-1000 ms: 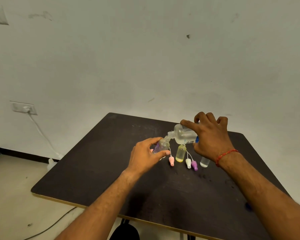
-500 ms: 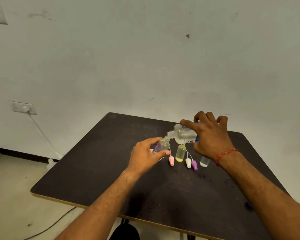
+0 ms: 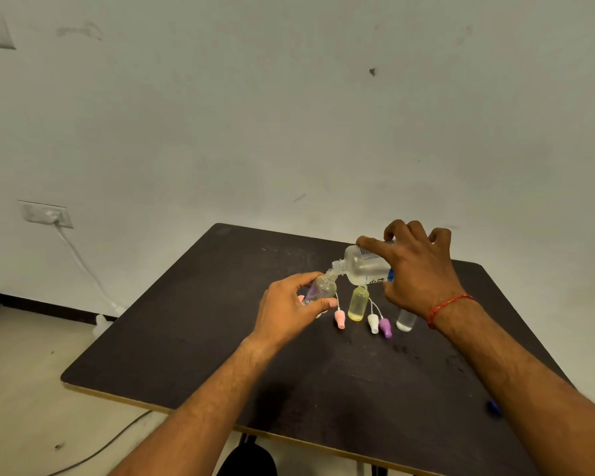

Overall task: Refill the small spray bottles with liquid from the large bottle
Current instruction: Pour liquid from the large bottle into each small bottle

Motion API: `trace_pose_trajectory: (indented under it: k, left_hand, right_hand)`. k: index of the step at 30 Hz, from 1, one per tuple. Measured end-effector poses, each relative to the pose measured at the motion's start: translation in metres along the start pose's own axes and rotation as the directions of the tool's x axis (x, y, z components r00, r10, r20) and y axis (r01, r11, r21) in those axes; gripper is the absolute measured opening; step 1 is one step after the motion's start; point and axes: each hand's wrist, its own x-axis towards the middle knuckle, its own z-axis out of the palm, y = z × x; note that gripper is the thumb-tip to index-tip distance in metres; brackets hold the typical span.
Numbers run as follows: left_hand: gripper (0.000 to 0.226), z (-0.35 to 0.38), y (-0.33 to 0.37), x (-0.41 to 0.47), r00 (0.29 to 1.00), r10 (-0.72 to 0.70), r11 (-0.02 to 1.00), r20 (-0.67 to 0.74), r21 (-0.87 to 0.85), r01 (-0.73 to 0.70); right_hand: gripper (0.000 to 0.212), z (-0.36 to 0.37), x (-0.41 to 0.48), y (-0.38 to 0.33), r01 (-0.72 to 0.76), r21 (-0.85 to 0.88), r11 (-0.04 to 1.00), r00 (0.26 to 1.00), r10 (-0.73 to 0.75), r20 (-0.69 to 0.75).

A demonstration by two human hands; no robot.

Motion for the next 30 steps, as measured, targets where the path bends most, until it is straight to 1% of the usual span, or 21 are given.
trace_pose_trajectory:
  k: [3, 8, 13, 21, 30]
  left_hand:
    - [0.048, 0.0008, -0.0013, 0.0011, 1.000, 0.006, 1.000, 0.006, 0.010, -0.006]
    - [0.048, 0.0012, -0.0007, 0.0013, 1.000, 0.004, 1.000, 0.010, 0.014, -0.004]
    - [0.054, 0.0012, -0.0004, 0.0021, 1.000, -0.005, 1.000, 0.011, 0.013, 0.005]
    - [0.050, -0.0001, 0.0015, 0.0014, 1.000, -0.008, 1.000, 0.011, 0.000, 0.008]
    - [0.053, -0.0001, 0.0015, 0.0028, 1.000, 0.004, 1.000, 0.001, 0.003, -0.004]
  right_hand:
    - [0.080, -0.0004, 0.0005, 0.0001, 0.001, -0.006, 1.000, 1.000, -0.001, -0.001]
    - [0.079, -0.0017, 0.0003, -0.0004, 0.002, -0.002, 1.000, 1.000, -0.002, 0.000]
    - [0.079, -0.0022, 0.0011, -0.0005, 0.008, 0.006, 1.000, 1.000, -0.008, -0.002]
    - [0.077, -0.0048, 0.0020, -0.0008, 0.016, 0.012, 1.000, 1.000, -0.015, -0.013]
    - [0.079, -0.0028, 0.0042, 0.0008, 0.033, 0.001, 0.999, 0.999, -0.033, -0.032]
